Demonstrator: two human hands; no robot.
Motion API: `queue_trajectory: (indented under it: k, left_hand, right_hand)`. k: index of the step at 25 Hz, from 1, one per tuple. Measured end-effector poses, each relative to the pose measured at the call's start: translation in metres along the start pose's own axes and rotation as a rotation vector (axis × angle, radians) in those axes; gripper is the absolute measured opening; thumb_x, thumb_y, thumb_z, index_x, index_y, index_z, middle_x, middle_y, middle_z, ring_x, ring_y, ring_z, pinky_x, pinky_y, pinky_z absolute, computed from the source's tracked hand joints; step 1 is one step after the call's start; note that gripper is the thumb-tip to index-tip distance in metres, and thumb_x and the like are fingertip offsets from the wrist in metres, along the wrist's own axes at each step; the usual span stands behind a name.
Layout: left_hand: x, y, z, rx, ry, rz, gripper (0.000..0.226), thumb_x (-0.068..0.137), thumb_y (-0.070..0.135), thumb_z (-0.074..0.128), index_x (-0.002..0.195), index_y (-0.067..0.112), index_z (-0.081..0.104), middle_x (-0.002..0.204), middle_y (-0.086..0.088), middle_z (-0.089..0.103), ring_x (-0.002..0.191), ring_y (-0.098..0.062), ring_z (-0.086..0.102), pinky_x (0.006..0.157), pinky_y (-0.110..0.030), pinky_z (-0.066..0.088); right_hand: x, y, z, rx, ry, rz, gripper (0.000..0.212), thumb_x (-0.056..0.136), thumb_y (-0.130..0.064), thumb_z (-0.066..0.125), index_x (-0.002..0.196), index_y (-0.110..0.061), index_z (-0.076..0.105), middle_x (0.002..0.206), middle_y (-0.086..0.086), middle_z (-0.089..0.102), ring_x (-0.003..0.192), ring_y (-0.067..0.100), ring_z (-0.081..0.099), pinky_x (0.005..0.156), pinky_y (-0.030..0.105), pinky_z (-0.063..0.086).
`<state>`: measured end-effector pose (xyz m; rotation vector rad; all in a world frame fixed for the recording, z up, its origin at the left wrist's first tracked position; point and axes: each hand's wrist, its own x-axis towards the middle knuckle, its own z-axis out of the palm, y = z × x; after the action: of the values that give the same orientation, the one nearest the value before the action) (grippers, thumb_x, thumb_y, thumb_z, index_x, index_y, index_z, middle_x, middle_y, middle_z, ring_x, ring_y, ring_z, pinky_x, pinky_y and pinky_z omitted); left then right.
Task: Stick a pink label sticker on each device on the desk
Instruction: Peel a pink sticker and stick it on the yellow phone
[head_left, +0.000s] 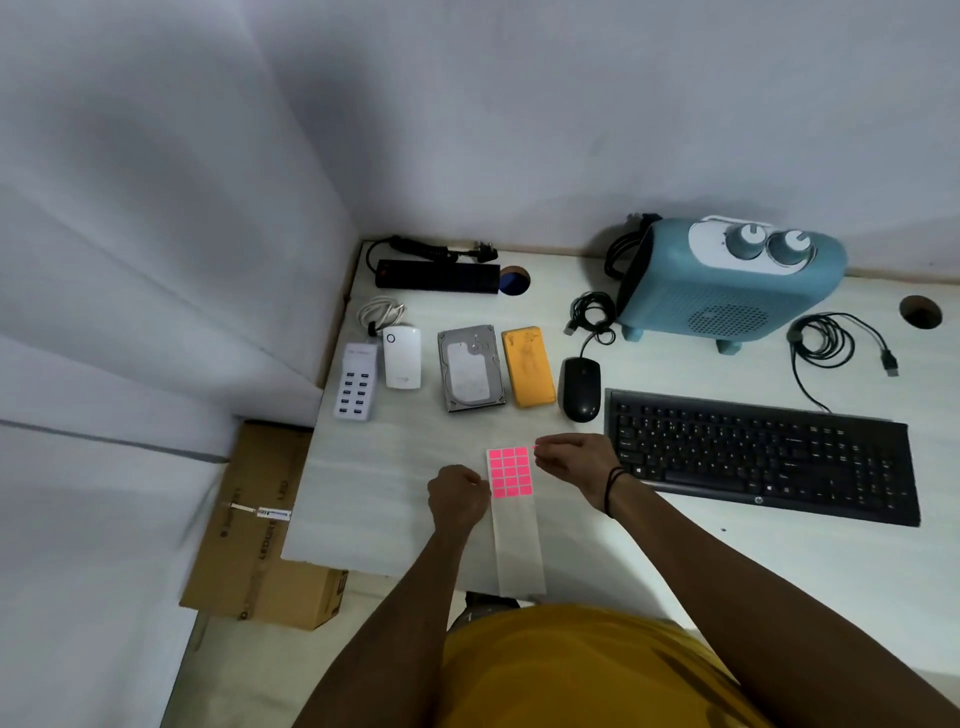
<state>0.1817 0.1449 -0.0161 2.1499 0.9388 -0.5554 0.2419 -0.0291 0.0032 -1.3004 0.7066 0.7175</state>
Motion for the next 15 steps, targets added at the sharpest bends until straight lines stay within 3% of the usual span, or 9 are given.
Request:
queue_trajectory:
  k: [4,7,9,15]
  left_hand:
    - [0.03,0.065,-0.009,0.014,0.071,0.116,0.022,0.087,0.027,0.072,0.098,0.01,0.08,0.098,-0.007,0.078,0.099,-0.025,0.072,0.086,-0.032,0.055]
    - [0.055,0.116,-0.004,0.058,0.087,0.207,0.024,0.084,0.03,0.071,0.086,0.006,0.073,0.088,-0.011,0.074,0.09,-0.03,0.072,0.071,-0.032,0.055]
    - [0.066,0.145,0.002,0.138,0.07,0.245,0.031,0.086,0.034,0.07,0.098,0.006,0.065,0.102,-0.015,0.07,0.099,-0.034,0.068,0.073,-0.034,0.05]
    - [0.088,0.178,0.034,0.396,0.006,0.237,0.069,0.093,0.046,0.065,0.141,0.002,0.044,0.143,-0.015,0.05,0.131,-0.033,0.052,0.102,-0.04,0.045]
  right_hand:
    - [0.009,-0.035,0.004,0.006,0.041,-0.094,0.009,0.078,0.003,0.077,0.086,0.002,0.074,0.095,0.023,0.071,0.087,0.028,0.07,0.088,0.035,0.058]
    - [0.02,-0.06,-0.002,-0.006,0.122,-0.14,0.016,0.075,0.002,0.08,0.089,-0.003,0.075,0.096,0.02,0.074,0.083,0.025,0.072,0.078,0.029,0.061]
    - [0.027,-0.071,-0.01,-0.075,0.177,-0.16,0.023,0.074,-0.001,0.083,0.094,-0.007,0.074,0.092,0.015,0.075,0.079,0.022,0.072,0.074,0.026,0.061]
    - [0.047,-0.078,-0.032,-0.147,0.245,-0.179,0.015,0.072,-0.006,0.085,0.086,-0.009,0.079,0.085,0.014,0.077,0.086,0.028,0.076,0.086,0.04,0.06]
